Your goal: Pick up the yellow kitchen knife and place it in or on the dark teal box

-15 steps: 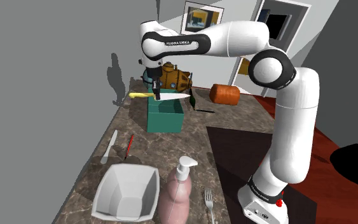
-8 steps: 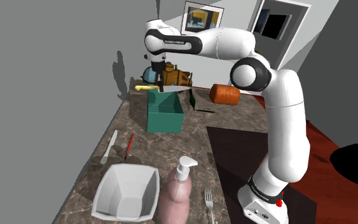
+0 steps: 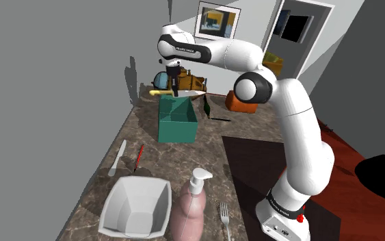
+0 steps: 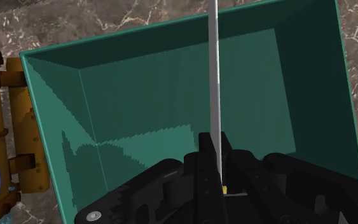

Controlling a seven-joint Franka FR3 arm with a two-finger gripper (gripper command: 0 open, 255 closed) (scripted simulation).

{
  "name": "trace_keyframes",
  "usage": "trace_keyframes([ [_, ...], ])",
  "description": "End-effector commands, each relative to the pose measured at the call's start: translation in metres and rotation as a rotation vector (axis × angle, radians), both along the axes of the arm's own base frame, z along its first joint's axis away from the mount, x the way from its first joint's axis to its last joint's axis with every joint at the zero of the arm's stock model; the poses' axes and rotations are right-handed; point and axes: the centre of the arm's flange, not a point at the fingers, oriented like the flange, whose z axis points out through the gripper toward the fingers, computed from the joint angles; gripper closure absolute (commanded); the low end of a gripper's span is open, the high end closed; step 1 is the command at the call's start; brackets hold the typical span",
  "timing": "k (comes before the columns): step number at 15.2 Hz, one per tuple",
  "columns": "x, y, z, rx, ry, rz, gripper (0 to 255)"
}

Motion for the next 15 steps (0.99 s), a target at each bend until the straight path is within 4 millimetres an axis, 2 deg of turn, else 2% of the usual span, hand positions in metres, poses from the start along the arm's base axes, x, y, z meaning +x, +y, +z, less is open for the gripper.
trace_keyframes([
  [1, 0.001, -0.001, -0.010, 0.000, -0.001, 0.000, 255],
  [10, 0.001, -0.001, -0.056, 0.000, -0.001, 0.000, 255],
  [15, 0.001, -0.001, -0.056, 0.000, -0.001, 0.000, 255],
])
